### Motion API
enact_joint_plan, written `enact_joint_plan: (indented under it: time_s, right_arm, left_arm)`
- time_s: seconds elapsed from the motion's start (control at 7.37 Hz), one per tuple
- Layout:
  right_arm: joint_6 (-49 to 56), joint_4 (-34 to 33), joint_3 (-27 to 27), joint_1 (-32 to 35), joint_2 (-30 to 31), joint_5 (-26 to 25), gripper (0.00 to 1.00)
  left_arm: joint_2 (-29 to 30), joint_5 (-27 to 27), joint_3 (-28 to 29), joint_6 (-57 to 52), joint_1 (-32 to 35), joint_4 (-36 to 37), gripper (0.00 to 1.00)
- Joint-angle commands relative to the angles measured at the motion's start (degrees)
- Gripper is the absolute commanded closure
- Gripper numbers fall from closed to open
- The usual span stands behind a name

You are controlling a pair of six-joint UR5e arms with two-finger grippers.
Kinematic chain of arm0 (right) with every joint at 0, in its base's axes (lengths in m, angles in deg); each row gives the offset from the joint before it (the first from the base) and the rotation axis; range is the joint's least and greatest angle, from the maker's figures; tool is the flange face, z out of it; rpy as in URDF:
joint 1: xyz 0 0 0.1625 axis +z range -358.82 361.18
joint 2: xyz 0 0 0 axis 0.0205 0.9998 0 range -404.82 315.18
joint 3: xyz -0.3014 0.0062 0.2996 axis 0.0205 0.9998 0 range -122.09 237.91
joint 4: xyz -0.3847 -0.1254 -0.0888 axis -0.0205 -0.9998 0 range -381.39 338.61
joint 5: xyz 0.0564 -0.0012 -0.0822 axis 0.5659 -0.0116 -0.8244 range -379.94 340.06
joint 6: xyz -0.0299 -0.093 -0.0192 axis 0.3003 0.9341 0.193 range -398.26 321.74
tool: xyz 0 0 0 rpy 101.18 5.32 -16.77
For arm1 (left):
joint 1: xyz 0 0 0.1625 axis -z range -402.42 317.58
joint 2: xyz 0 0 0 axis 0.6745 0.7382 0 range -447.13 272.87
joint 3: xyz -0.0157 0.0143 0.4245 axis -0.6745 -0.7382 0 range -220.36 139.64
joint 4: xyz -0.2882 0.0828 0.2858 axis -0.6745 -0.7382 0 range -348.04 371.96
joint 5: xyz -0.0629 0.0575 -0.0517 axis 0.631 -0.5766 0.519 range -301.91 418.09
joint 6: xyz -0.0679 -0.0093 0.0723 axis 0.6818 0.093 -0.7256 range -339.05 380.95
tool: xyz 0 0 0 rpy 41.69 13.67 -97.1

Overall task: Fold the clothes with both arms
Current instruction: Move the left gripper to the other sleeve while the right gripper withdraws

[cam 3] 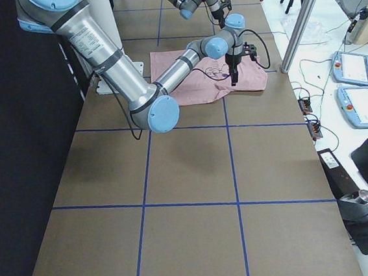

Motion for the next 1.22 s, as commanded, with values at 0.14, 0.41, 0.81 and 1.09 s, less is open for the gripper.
enact_joint_plan:
  time_s: [0.14, 0.41, 0.81, 1.09]
  right_arm:
    - [0.1, 0.0, -0.1, 0.0, 0.3, 0.0, 0.00]
    - [0.1, 0.1, 0.0, 0.1, 0.3, 0.0, 0.00]
    - [0.0, 0.3, 0.1, 0.1, 0.1, -0.1, 0.00]
    - [-0.1, 0.4, 0.1, 0.0, 0.0, -0.1, 0.00]
  left_arm:
    - [-0.1, 0.0, 0.2, 0.1, -1.5, 0.1, 0.13]
    - [0.0, 0.0, 0.2, 0.1, -1.6, 0.0, 0.30]
    - [-0.4, 0.0, 0.2, -0.7, -1.6, 0.3, 0.85]
    - [-0.3, 0.1, 0.0, -0.7, -1.6, 0.5, 1.00]
